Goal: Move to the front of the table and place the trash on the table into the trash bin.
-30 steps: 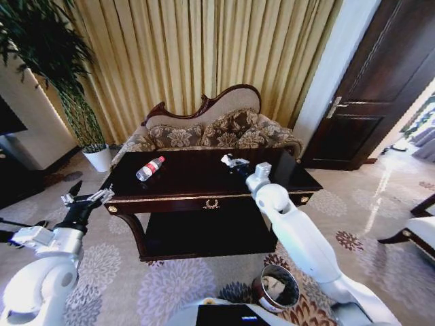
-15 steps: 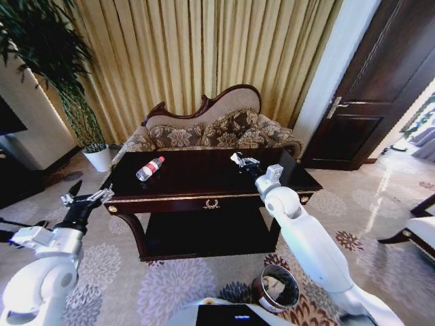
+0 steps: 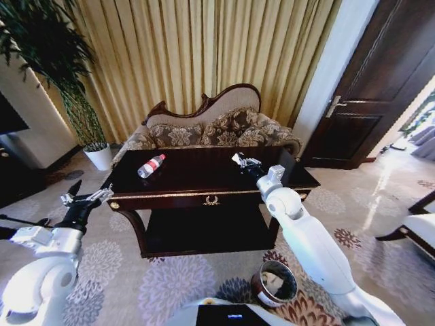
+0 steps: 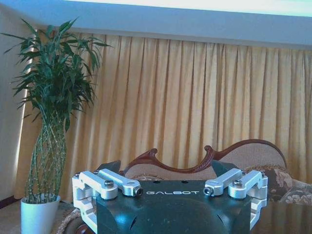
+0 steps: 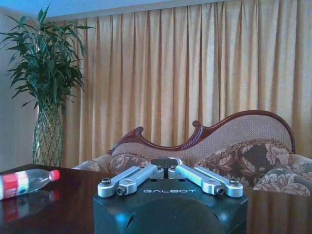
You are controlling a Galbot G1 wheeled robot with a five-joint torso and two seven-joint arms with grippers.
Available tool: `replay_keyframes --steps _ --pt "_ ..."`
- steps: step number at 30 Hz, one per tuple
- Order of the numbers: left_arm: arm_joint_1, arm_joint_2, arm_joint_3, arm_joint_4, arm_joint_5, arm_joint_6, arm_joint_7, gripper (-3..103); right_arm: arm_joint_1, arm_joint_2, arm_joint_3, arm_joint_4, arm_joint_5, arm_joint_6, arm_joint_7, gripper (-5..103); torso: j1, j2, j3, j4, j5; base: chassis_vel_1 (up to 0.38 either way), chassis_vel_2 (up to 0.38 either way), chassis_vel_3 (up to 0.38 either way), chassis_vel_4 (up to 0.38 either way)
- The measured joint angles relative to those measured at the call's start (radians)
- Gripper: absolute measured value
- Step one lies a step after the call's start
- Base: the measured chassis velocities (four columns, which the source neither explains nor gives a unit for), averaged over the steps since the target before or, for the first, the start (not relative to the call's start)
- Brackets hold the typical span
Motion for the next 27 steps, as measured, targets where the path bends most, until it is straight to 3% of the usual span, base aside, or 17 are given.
replay_keyframes --steps 27 --pt "0.006 -0.005 0.0 -0.003 0.0 0.001 0.002 100 -0.028 0.01 0.006 0.0 -0.01 0.012 0.0 0 0.0 0.0 0.0 0.0 0.0 0.124 -0.121 -0.119 0.116"
